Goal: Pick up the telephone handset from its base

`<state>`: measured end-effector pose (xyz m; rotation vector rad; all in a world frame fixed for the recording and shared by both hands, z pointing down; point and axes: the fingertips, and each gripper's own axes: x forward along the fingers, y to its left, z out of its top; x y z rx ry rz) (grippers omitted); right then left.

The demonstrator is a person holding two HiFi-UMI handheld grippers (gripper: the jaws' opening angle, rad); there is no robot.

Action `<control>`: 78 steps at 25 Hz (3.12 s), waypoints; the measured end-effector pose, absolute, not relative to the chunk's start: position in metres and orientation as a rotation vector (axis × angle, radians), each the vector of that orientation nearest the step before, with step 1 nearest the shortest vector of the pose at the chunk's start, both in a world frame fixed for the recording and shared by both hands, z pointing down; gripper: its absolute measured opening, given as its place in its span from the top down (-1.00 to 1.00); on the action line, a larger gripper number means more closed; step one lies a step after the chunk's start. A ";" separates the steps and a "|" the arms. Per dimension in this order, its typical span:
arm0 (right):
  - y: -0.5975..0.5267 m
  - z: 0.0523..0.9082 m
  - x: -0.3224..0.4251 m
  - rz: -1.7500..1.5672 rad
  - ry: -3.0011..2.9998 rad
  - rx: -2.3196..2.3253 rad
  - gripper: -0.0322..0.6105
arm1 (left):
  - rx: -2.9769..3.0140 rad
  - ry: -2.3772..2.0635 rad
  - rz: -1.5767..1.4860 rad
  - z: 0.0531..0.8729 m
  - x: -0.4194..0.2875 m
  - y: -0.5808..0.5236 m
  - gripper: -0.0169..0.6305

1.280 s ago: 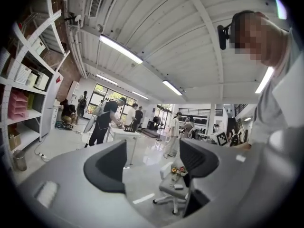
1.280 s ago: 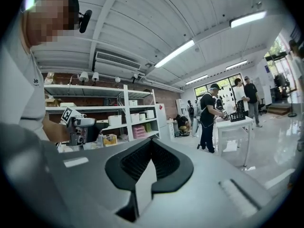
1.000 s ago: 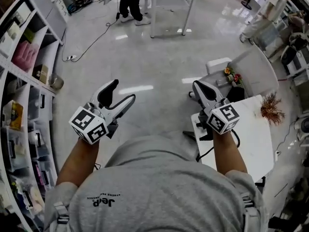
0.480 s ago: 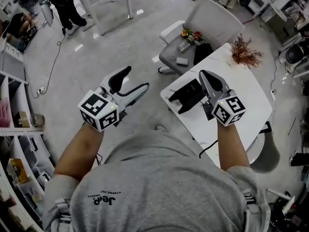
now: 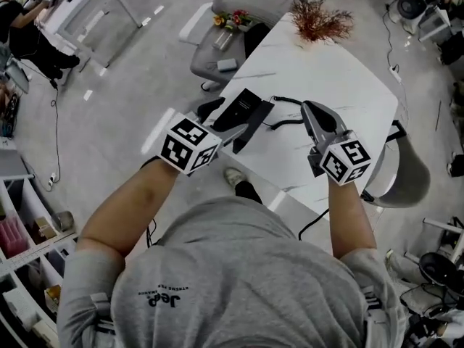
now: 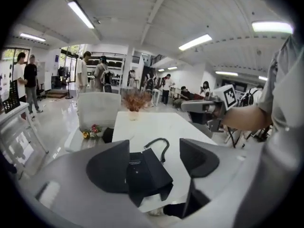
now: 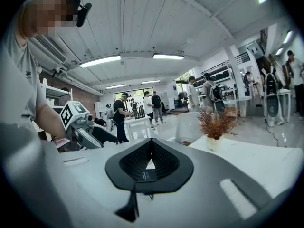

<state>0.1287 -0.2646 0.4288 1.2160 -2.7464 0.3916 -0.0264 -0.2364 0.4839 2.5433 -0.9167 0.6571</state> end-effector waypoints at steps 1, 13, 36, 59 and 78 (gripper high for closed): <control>-0.263 0.435 0.140 0.406 -2.734 1.240 0.89 | 2.537 -0.886 0.729 0.497 -0.012 -0.241 -0.22; -0.251 0.479 0.226 0.517 -2.652 1.429 0.89 | 2.380 -0.703 1.460 0.642 0.077 -0.258 -0.22; -0.239 0.469 0.220 0.534 -2.680 1.416 0.89 | 2.165 -0.703 1.130 0.615 0.057 -0.267 0.52; -0.232 0.313 -0.055 0.256 -3.091 0.680 0.89 | 2.352 -1.036 0.341 0.360 -0.180 -0.167 0.52; -0.121 0.276 -0.311 0.196 -3.115 -0.234 0.89 | 2.162 -1.490 0.191 0.338 -0.369 0.015 0.52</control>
